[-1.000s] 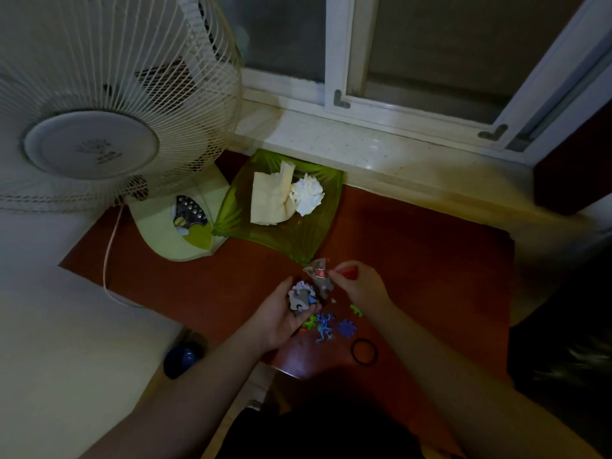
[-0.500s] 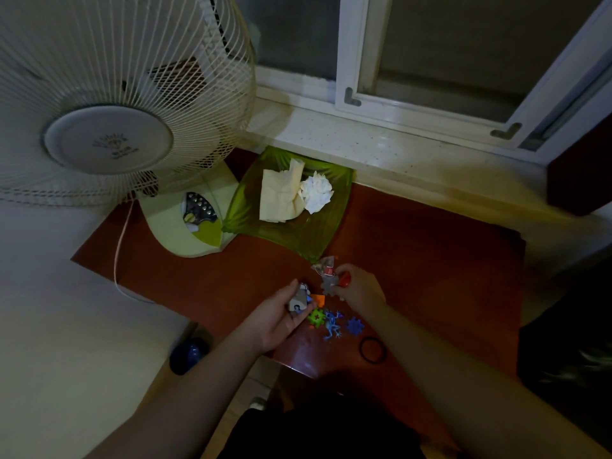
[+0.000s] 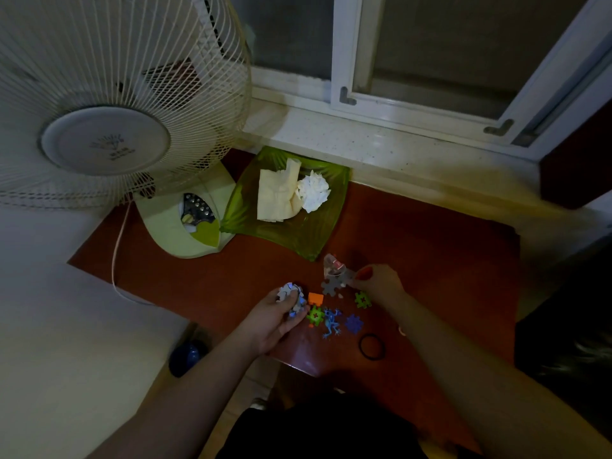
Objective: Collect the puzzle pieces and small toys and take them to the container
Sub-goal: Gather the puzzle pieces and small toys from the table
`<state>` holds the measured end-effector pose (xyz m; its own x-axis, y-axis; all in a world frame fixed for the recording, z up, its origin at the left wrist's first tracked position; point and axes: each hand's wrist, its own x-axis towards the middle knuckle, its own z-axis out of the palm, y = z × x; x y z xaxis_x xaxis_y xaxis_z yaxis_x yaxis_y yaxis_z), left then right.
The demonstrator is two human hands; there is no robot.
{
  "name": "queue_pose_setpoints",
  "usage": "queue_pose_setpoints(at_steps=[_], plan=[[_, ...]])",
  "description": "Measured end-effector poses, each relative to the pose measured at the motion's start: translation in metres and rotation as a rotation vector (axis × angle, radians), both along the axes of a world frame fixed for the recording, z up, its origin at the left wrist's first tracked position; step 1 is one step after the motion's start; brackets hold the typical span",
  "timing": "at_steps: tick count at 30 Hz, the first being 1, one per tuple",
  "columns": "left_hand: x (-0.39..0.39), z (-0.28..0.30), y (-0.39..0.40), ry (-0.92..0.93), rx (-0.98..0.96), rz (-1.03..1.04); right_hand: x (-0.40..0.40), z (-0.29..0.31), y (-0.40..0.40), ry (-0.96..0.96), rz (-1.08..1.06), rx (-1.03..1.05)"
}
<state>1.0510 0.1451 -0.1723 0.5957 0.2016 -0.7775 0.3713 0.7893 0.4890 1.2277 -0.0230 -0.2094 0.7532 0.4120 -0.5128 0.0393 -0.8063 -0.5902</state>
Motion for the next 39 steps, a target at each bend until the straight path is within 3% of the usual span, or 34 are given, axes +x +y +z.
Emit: queue_pose_setpoints(at_steps=[8,10,13,16,19,22,27,34,39], plan=[[0.013,0.002,-0.016,-0.003,0.321,-0.215,-0.024,0.028,-0.009,0.244,-0.215,0.288],[0.017,0.003,-0.020,-0.027,0.256,-0.222,-0.037,0.039,-0.002,0.255,-0.118,0.343],[0.021,0.002,-0.023,-0.055,-0.028,-0.121,-0.051,0.055,0.011,0.217,0.087,0.399],[0.021,-0.001,-0.021,-0.066,-0.157,-0.050,-0.049,0.053,0.014,0.107,-0.031,0.465],[0.019,-0.004,-0.019,-0.030,-0.131,-0.011,-0.036,0.033,0.005,-0.074,-0.191,0.239],[0.013,-0.009,-0.014,0.001,-0.038,0.000,-0.033,0.013,0.001,-0.081,-0.097,0.017],[0.002,-0.009,-0.009,0.026,0.053,0.007,-0.051,-0.003,0.023,-0.089,-0.076,-0.027],[-0.009,-0.010,0.007,0.001,0.041,0.030,-0.049,-0.011,0.039,-0.150,-0.115,-0.155],[-0.013,-0.013,0.016,-0.002,0.019,-0.015,-0.046,-0.006,0.037,-0.089,-0.171,-0.144]])
